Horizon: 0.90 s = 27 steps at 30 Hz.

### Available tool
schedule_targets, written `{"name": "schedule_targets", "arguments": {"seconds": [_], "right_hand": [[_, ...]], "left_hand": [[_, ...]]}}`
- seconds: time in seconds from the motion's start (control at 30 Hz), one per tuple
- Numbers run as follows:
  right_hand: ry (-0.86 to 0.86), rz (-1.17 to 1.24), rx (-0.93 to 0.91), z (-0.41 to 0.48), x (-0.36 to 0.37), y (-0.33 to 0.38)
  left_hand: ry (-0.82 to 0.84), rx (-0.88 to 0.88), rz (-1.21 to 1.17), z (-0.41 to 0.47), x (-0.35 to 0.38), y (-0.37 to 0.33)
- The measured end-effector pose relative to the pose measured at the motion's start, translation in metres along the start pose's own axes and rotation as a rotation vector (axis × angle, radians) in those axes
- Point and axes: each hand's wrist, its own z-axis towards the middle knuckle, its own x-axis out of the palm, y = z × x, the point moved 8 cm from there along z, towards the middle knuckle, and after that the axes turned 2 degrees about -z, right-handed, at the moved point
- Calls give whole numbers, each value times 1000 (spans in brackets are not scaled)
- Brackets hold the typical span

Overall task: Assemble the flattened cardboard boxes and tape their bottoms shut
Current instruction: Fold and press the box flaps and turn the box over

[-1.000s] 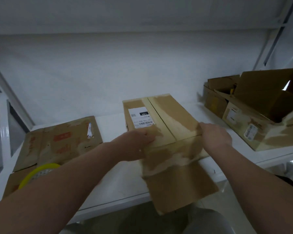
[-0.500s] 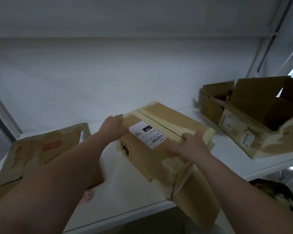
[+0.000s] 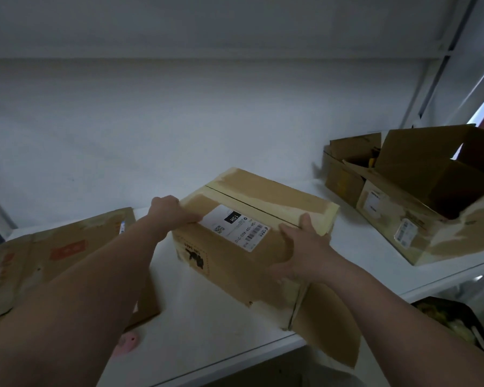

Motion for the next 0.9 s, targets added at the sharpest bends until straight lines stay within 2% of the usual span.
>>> {"name": "schedule_targets", "arguments": {"seconds": [0.33, 0.5, 0.57, 0.63, 0.7, 0.77, 0.83, 0.87, 0.9], "right_hand": [[-53, 41, -58, 3, -16, 2], [-252, -15, -102, -5, -37, 6], [-271, -81, -118, -3, -37, 5], [-283, -127, -102, 2, -34, 1], [-350, -117, -71, 4, -36, -3], [-415, -37, -49, 5, -39, -8], [-448, -17, -38, 5, -36, -14], [-457, -31, -27, 6, -33, -18], [-470, -35, -5, 6, -31, -22]], "left_hand": [[-45, -20, -340, -30, -13, 7], [-108, -33, -342, -53, -13, -4], [-105, -78, -340, -66, -10, -6], [-58, -109, -337, -83, -2, -10], [-10, -131, -464, -101, 13, -11], [138, -195, -604, -129, 34, -18], [264, -126, -522, -143, 50, -32], [252, -59, -467, -139, 50, -40], [171, 30, -390, -129, 42, -47]]}}
